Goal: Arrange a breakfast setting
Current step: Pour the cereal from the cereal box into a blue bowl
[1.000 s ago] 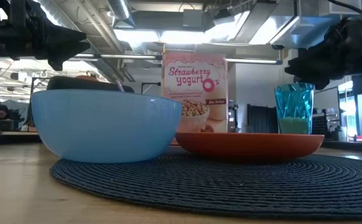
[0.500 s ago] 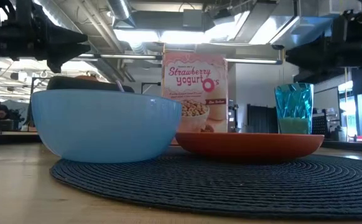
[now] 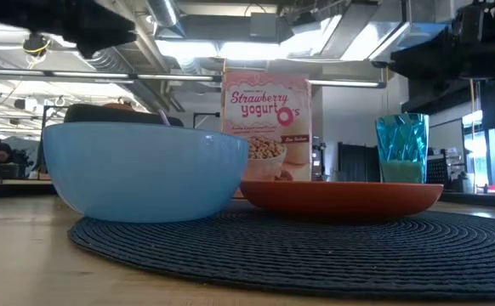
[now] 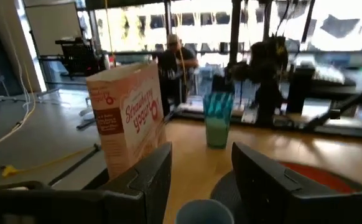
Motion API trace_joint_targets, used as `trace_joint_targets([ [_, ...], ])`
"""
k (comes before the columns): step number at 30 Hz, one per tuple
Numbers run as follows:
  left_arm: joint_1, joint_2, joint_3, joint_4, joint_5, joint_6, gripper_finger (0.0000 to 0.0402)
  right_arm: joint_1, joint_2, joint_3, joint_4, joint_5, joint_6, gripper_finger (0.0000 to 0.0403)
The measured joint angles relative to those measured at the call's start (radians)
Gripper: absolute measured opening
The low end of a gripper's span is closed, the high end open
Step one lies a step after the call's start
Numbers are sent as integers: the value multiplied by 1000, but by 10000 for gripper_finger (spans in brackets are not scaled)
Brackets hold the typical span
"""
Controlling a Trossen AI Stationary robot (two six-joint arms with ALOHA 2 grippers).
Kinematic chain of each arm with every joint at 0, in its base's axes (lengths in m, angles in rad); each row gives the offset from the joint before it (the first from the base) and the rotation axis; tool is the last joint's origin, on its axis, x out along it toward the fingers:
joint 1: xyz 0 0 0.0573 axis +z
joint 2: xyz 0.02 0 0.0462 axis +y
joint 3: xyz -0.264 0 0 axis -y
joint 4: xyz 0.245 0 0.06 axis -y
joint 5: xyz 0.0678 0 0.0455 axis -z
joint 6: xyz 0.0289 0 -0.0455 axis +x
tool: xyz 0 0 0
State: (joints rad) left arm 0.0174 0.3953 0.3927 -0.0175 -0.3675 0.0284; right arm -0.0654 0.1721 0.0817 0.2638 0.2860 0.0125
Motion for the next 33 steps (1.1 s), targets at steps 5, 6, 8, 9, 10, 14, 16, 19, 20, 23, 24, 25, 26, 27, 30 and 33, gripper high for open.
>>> trace_joint_targets([
  [5, 0, 208, 171, -111, -90, 82, 163, 0, 57, 16, 69, -9, -79, 228],
  [6, 0, 241, 199, -125, -101, 98, 163, 0, 67, 16, 93, 7, -90, 242],
  [8, 4, 300, 249, -135, -110, 130, 163, 0, 82, 16, 141, 43, -96, 268],
  [9, 9, 323, 271, -136, -110, 142, 163, 0, 89, 16, 166, 63, -96, 280],
  [10, 16, 344, 293, -140, -110, 154, 163, 0, 96, 17, 189, 82, -93, 290],
  [14, 54, 400, 378, -216, -112, 164, 165, 0, 110, 18, 237, 140, -88, 310],
  [16, 83, 415, 413, -267, -114, 164, 175, 0, 114, 18, 244, 141, -89, 311],
  [19, 138, 426, 458, -335, -126, 161, 198, 0, 114, 18, 238, 141, -89, 306],
  [20, 161, 430, 470, -353, -119, 161, 206, 0, 114, 18, 236, 141, -89, 303],
  [23, 237, 442, 493, -365, -62, 165, 228, 0, 115, 18, 234, 141, -92, 296],
  [24, 263, 451, 500, -359, -33, 166, 233, 0, 115, 18, 236, 141, -93, 295],
  [25, 287, 463, 507, -344, 1, 166, 237, 0, 115, 18, 238, 141, -95, 294],
  [26, 311, 479, 512, -329, 35, 172, 240, 0, 115, 18, 239, 141, -95, 294],
  [27, 334, 497, 512, -317, 62, 188, 242, 0, 115, 18, 238, 141, -95, 294],
  [30, 381, 562, 512, -264, 101, 261, 243, 0, 115, 18, 237, 141, -89, 293],
  [33, 404, 621, 512, -208, 101, 326, 244, 0, 115, 18, 228, 141, -75, 293],
])
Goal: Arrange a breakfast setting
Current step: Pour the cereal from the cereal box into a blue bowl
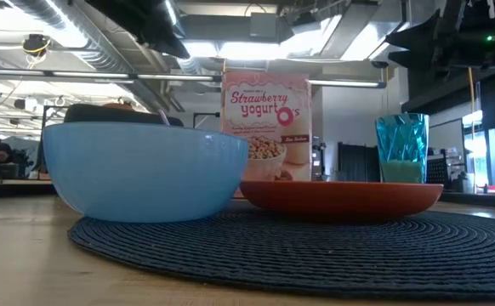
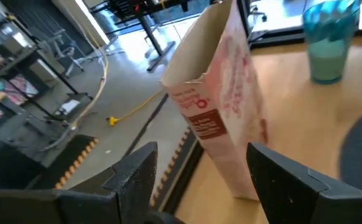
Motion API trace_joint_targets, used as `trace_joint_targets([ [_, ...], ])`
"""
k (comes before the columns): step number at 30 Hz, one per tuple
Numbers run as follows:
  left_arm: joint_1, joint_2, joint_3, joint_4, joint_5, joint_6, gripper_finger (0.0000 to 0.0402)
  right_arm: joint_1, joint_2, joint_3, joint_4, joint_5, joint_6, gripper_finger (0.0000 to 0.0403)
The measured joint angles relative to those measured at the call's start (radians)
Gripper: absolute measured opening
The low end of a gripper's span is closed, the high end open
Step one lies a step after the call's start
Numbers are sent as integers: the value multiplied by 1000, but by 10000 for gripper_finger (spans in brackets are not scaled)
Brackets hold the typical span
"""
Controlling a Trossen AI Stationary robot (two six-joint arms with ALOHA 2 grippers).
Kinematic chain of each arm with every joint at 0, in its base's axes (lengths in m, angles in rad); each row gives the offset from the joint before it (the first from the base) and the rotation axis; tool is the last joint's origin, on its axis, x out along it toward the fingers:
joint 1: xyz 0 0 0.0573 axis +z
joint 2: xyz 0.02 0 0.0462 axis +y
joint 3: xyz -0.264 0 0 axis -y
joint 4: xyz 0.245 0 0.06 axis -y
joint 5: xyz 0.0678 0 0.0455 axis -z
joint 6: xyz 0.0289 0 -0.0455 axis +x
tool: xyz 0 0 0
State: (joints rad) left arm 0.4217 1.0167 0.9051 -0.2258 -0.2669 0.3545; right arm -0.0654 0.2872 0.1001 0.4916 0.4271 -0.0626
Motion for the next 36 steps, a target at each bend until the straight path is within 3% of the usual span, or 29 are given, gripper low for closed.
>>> trace_joint_targets([
  [6, 6, 88, -1, 177, 105, 49, 244, 0, 14, 0, -25, 29, 5, 293],
  [10, 26, 140, 0, 265, 105, 94, 244, 0, 39, 0, -25, 34, 10, 293],
  [15, 45, 219, 55, 261, 161, 101, 244, 0, 88, 0, 2, 34, 27, 293],
  [26, 47, 386, 237, 196, 181, 164, 241, 0, 184, 0, 40, 35, 27, 293],
  [36, 59, 492, 346, 69, 141, 183, 192, 0, 196, 0, 43, 36, 27, 293],
])
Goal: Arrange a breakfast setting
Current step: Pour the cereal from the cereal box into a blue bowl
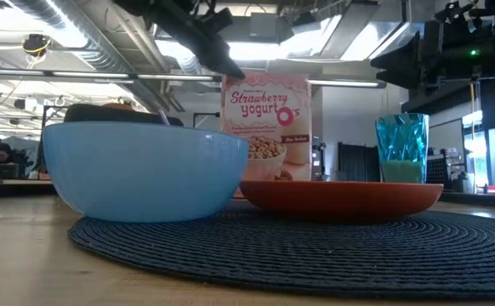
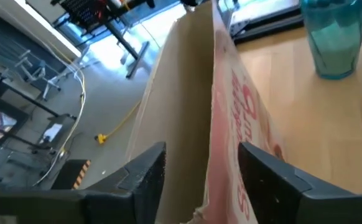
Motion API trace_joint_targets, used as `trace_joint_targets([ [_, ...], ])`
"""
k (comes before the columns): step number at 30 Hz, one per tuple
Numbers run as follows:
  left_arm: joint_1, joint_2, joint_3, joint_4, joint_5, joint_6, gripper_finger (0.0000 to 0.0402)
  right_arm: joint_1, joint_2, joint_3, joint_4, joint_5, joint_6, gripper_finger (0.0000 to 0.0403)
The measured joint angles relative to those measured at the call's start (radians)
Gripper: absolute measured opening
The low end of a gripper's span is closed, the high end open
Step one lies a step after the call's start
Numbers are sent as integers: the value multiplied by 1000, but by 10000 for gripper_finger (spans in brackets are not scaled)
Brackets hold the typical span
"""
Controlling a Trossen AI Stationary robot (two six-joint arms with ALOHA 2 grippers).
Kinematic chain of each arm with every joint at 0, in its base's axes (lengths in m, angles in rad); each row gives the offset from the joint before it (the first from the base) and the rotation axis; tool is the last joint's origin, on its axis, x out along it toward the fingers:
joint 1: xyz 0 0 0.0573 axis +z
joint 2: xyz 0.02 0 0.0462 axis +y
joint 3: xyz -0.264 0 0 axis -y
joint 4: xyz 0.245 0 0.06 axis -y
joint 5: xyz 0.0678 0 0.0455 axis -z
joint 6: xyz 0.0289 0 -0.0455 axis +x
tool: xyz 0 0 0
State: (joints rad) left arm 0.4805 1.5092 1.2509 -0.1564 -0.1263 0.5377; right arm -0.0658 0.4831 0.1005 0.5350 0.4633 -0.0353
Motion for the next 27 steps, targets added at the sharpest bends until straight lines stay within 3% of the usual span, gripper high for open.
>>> trace_joint_targets([
  [7, 0, 10, 17, -80, 11, 55, 125, 0, 0, 0, -1, 0, 0, 293],
  [15, -5, 9, 18, -115, 14, 90, 9, 0, 0, 0, 0, 1, -1, 293],
  [21, -26, -10, 14, -104, -59, 151, 2, 0, 0, 44, 35, -3, -67, 293],
  [27, -63, -81, 64, -106, -74, 179, 2, 0, 45, 270, -264, -1, -152, 294],
])
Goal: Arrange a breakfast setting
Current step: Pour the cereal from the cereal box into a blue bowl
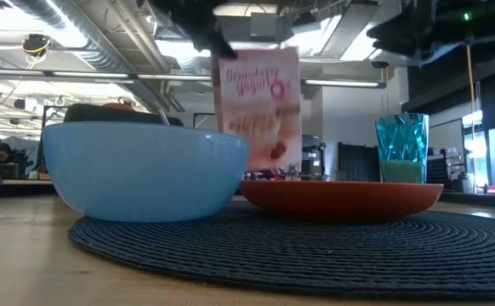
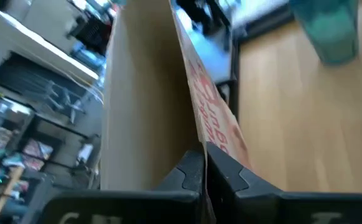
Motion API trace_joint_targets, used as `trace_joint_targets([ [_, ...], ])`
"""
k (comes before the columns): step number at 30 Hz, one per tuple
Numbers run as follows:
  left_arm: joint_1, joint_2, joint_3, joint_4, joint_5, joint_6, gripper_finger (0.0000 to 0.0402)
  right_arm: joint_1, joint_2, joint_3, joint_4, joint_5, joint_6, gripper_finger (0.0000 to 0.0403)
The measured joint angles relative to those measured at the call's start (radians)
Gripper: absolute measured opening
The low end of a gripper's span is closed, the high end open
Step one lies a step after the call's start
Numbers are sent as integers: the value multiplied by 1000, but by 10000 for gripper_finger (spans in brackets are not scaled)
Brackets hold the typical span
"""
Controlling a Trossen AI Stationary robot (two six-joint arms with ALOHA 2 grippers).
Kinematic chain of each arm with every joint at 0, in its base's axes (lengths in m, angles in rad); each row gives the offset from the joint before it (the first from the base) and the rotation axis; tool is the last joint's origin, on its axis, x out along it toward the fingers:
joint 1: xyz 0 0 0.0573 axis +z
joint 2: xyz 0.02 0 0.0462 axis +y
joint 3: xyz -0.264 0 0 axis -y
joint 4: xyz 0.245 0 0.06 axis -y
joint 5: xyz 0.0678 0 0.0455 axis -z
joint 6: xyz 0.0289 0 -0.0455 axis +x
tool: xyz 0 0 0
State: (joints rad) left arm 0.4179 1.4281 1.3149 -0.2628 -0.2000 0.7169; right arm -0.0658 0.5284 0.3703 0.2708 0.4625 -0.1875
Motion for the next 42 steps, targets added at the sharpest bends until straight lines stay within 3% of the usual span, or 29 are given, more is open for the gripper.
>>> trace_joint_targets([
  [4, -45, -44, 57, -99, 1, 1, 1, 0, 74, 98, -34, -28, -64, 294],
  [14, -216, -103, 227, -427, 15, -23, 1, 0, 286, 118, 188, -188, -64, 304],
  [22, -340, -118, 283, -454, 4, -55, 0, 0, 476, 213, 212, -241, 37, 380],
  [27, -403, -118, 288, -454, 4, -19, 0, 0, 568, 266, 201, -243, 52, 394],
  [32, -426, -118, 288, -456, 6, -8, 0, -1, 615, 300, 197, -305, 52, 359],
  [37, -428, -118, 288, -438, 4, -44, 4, 0, 618, 304, 199, -352, 52, 292],
  [42, -427, -118, 288, -417, -7, -83, 33, 0, 618, 304, 199, -351, 52, 228],
])
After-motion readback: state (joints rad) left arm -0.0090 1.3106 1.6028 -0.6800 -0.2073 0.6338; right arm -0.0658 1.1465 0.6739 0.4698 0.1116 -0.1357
